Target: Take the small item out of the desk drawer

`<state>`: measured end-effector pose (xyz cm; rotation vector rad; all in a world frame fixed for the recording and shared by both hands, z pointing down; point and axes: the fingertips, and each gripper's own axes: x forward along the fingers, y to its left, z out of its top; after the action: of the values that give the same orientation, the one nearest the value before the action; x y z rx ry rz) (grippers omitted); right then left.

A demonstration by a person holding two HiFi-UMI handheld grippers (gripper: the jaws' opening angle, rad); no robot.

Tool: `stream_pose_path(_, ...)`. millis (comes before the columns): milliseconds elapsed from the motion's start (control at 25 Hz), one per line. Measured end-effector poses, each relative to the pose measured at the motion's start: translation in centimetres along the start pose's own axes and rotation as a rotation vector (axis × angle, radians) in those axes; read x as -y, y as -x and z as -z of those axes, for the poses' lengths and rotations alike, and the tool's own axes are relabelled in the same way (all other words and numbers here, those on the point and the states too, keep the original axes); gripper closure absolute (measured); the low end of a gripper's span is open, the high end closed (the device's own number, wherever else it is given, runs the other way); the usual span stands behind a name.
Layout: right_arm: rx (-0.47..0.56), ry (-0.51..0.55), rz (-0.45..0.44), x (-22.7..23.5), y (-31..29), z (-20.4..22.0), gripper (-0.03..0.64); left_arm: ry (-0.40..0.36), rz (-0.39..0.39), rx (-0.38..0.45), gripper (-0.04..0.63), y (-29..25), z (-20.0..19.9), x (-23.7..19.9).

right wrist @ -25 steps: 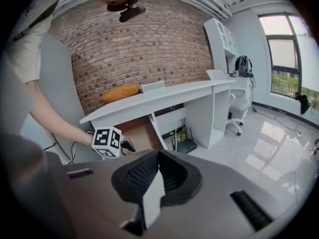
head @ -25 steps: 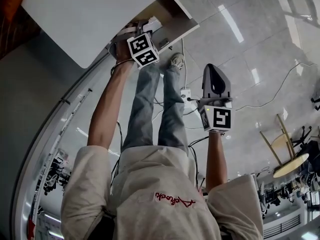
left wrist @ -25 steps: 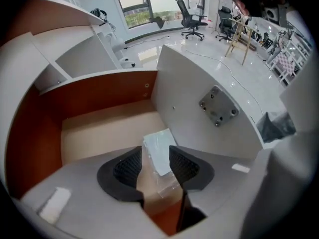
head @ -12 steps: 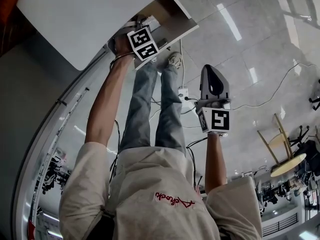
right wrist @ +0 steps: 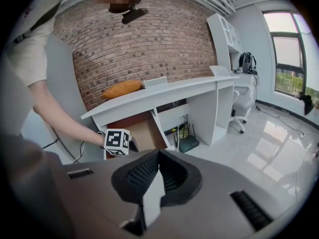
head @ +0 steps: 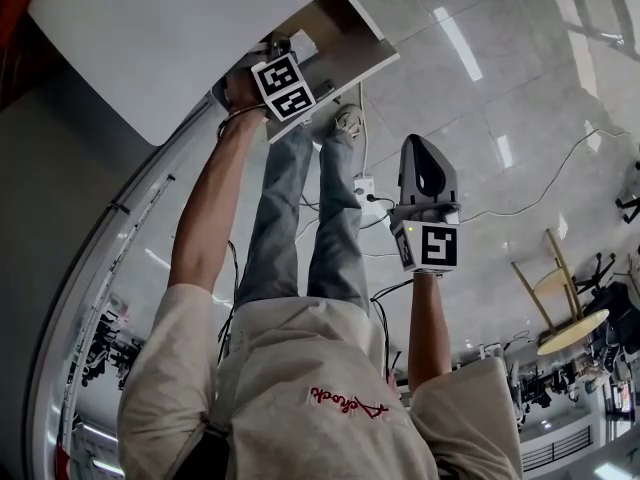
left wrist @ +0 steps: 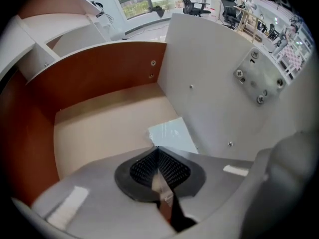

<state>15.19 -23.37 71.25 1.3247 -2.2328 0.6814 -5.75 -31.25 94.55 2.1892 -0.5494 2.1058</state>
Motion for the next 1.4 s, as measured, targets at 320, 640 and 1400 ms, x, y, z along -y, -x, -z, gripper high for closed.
stream_pose_path(320,0.011,-0.012,0.001,-0.2,-0.2,-0.1,0.606,0.021,-0.032,0.048,0.588,1.6,-0.5,-0.2)
stream_pose_path(640,0.012,0.005,-0.009,-0.8,-0.1,-0.2,0.606,0.069,-0.128,0.149,0.588,5.2,-1.9,-0.2)
stream_pose_path(1400,0.08,0.034,0.023,-2.6,2.8,-2.2,0.606,0.269,-0.238,0.389,0.588,14.5,-4.2,0.2)
